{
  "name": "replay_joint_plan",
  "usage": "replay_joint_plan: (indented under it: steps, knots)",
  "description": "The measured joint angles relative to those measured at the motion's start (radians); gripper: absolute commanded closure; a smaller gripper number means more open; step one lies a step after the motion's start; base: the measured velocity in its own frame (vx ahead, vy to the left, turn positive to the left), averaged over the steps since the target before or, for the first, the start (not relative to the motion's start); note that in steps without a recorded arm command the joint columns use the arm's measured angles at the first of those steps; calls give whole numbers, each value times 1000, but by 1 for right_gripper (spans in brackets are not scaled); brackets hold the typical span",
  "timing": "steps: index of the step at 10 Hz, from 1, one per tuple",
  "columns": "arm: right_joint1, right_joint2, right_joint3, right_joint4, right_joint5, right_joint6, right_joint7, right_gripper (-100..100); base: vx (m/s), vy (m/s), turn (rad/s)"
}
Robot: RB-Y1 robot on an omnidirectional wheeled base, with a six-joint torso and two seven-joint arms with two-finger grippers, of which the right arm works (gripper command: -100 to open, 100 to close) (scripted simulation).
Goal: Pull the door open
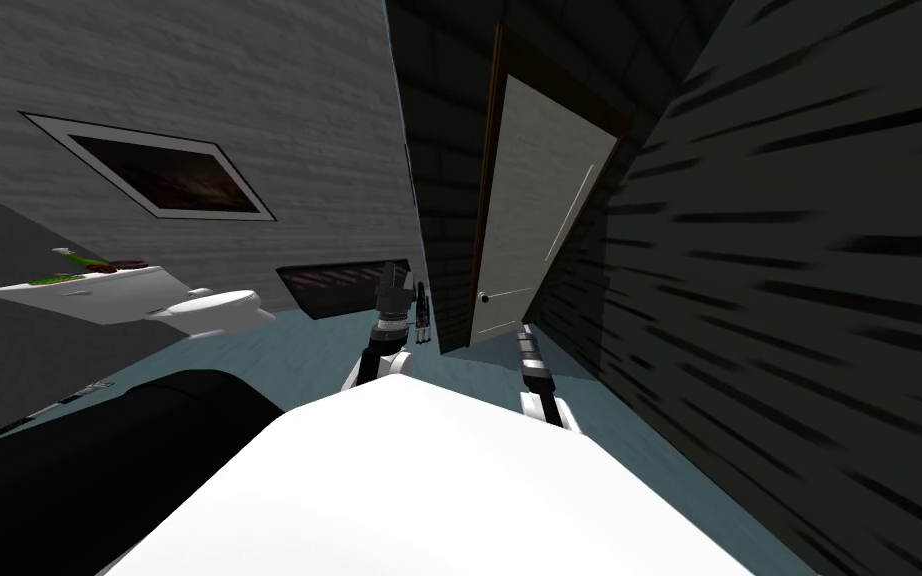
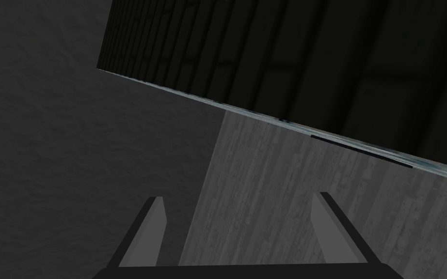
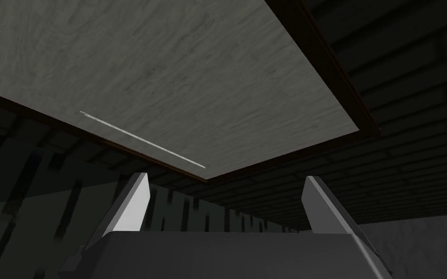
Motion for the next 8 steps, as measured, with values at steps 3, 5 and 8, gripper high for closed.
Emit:
replay_joint_plan:
  steps: [3,5,8]
  knots:
    - [-19,-2,-1,66,33,-22,55,-100,55,-25,6]
    - [-27,1,1,119,63,-46,103,-100,97,-45,10]
    - [-54,3,0,206,109,-75,178,-100,108,-49,11]
